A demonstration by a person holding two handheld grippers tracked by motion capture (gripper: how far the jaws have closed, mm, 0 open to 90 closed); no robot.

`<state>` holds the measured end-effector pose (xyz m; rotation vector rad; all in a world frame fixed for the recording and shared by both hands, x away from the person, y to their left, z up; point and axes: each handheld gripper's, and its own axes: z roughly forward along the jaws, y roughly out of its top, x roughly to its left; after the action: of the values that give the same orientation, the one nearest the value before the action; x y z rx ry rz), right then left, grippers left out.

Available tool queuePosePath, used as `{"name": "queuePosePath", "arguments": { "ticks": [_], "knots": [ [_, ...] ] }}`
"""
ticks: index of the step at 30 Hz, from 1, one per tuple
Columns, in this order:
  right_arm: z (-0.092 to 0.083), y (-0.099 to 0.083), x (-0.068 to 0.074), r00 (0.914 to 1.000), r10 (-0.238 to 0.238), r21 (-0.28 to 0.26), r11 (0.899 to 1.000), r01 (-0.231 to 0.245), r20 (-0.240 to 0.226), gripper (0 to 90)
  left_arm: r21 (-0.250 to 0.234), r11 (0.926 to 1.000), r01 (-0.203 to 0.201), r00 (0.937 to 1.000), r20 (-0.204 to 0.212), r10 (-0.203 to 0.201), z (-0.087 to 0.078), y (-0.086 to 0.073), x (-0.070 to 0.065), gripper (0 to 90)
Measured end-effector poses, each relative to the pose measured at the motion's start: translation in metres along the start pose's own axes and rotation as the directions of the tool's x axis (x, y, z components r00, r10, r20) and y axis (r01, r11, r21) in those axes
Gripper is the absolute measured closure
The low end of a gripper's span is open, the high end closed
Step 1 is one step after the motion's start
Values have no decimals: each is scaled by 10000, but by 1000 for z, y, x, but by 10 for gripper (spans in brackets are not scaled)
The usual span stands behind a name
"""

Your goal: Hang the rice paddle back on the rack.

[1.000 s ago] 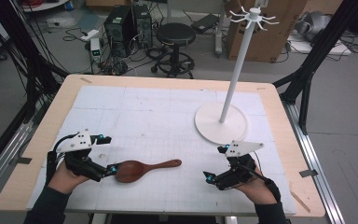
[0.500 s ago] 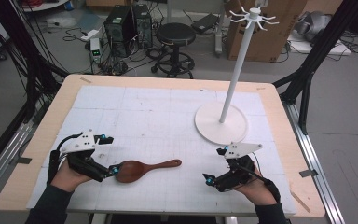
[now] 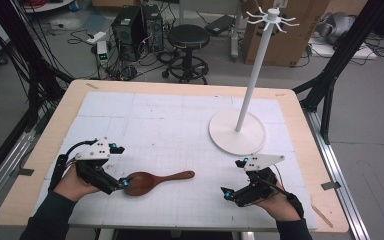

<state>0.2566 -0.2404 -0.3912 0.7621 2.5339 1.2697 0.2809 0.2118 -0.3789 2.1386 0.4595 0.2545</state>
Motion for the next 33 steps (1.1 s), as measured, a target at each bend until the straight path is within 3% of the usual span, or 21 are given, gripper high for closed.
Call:
{"name": "queuePosePath", "arguments": {
  "ticks": [4,11,18,25,29,33],
  "knots": [
    [-1,-1,-1,10000,1,19,10000,-1,-26,1,525,9983,-249,9986,476,224,2,0,-2,37],
    [1,0,-1,9999,-69,119,9999,70,-107,1,1377,9899,-351,9965,801,242,3,1,1,37],
    [3,0,0,9998,-104,184,9998,108,-170,1,1776,9814,-734,9853,1650,438,6,3,6,50],
    [3,-1,-1,9997,-103,219,9997,108,-213,2,2185,9737,-650,9879,1515,320,0,4,13,69],
    [2,-1,-2,9998,-39,226,9997,43,-171,1,2697,9586,-912,9875,1485,522,5,11,11,69],
    [3,-2,-2,9997,-61,288,9996,68,-250,1,3405,9315,-1277,9837,1631,752,16,18,6,69]
  ]
}}
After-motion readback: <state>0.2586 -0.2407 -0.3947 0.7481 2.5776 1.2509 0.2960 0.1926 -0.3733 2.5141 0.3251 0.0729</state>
